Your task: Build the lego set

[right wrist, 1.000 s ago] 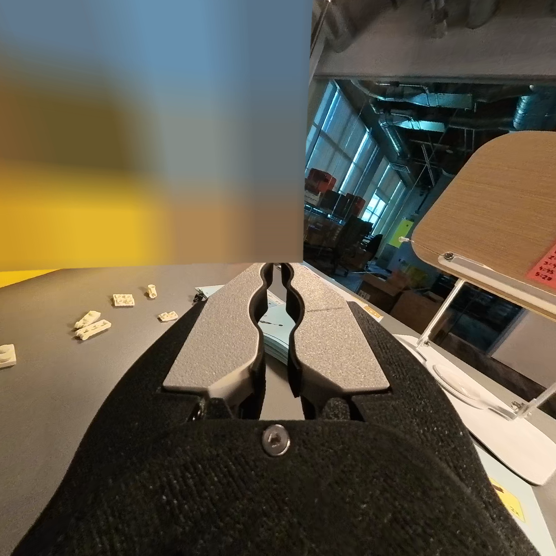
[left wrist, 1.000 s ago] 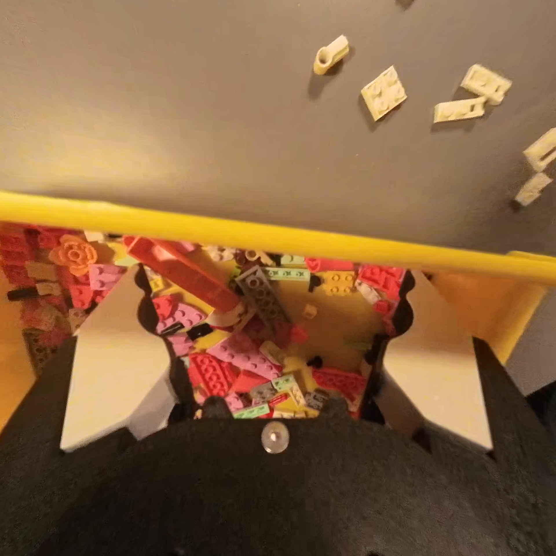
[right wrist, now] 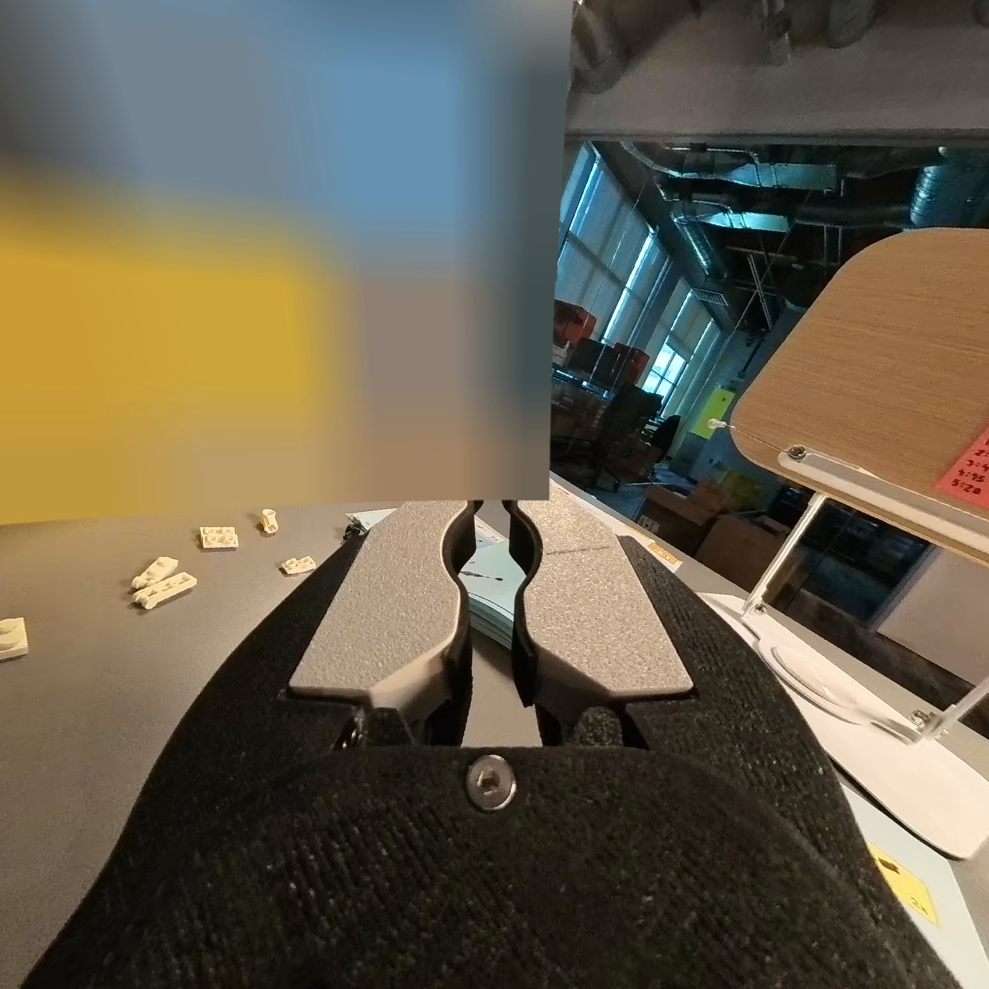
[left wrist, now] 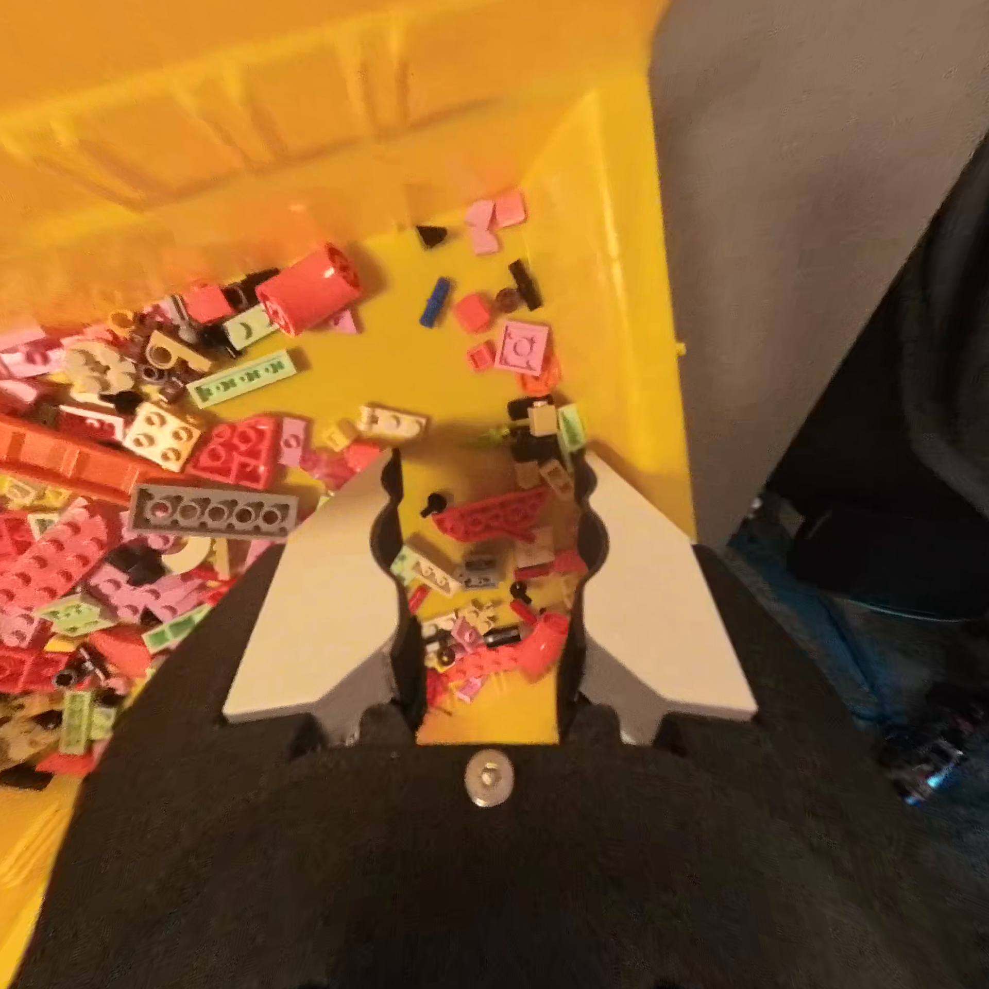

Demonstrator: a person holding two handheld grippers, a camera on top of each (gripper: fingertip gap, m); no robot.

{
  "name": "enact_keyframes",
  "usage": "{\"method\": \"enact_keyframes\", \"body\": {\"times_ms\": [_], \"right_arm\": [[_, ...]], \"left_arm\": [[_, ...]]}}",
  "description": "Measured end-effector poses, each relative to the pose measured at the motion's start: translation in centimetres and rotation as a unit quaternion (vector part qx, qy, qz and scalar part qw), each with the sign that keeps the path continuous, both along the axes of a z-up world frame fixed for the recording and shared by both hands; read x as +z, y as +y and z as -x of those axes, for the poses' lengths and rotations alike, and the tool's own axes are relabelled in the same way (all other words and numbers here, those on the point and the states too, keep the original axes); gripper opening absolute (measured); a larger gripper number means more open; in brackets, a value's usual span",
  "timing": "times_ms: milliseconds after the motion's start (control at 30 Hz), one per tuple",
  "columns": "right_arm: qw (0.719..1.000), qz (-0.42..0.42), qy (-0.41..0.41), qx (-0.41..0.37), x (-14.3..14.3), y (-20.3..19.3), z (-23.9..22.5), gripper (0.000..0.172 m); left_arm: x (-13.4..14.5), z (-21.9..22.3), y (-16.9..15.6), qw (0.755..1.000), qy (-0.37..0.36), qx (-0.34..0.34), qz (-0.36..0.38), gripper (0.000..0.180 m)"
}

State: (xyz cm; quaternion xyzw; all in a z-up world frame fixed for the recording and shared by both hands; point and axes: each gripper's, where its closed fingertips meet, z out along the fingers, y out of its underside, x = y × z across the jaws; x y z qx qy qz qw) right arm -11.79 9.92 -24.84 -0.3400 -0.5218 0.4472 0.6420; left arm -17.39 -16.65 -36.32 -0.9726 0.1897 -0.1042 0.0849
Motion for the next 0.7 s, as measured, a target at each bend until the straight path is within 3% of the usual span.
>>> {"method": "enact_keyframes", "body": {"times_ms": [67,200,233,300,433,700], "right_arm": [[1.000,0.001,0.000,0.000,0.0,0.0,0.0,0.003],[1.000,0.001,0.000,0.000,0.0,0.0,0.0,0.003],[1.000,0.001,0.000,0.000,0.0,0.0,0.0,0.003],[1.000,0.002,0.001,0.000,0.0,0.0,0.0,0.003],[1.000,0.009,0.003,-0.001,0.1,0.2,-0.1,0.004],[1.000,0.009,0.003,-0.001,0.1,0.2,-0.1,0.004]], "left_arm": [[0.1,0.1,0.3,1.000,0.017,0.006,-0.007,0.065],[0.0,1.8,0.5,0.997,0.055,0.049,-0.003,0.084],[0.0,3.0,0.4,0.994,0.084,0.067,-0.003,0.077],[0.1,4.9,0.0,0.988,0.109,0.107,-0.002,0.081],[0.9,6.8,0.0,0.975,0.102,0.195,-0.023,0.076],[3.9,9.9,-2.2,0.948,0.117,0.292,-0.053,0.070]]}}
